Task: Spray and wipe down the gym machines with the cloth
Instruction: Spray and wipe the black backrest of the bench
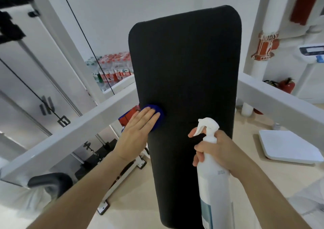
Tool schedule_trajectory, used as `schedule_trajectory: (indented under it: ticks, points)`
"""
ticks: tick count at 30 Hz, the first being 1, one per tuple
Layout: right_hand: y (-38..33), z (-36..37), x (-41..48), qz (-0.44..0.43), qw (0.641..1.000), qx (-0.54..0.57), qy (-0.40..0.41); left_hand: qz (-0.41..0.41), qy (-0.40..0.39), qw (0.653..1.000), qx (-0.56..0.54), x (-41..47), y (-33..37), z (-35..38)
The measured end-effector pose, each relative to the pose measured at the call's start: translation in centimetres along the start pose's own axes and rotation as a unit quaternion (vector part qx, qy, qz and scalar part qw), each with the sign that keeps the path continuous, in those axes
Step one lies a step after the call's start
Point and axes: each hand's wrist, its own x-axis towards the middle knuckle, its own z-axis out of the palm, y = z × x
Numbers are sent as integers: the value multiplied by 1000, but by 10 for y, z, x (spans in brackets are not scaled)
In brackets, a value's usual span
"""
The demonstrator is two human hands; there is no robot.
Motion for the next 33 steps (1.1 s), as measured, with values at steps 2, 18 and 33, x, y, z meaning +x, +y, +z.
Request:
schedule_trajectory:
  ticks: [2, 18, 33]
  points:
    - [-7, 5, 6, -14, 1000, -1, -1, -12, 55, 998, -28, 23, -12, -25]
    - [5, 13, -24, 40, 995, 20, 91, 324, -27, 944, 55, 12, 9, 50]
    - [16, -18, -48, 4, 989, 36, 146, 421, 35, 906, -15, 77, 89, 48]
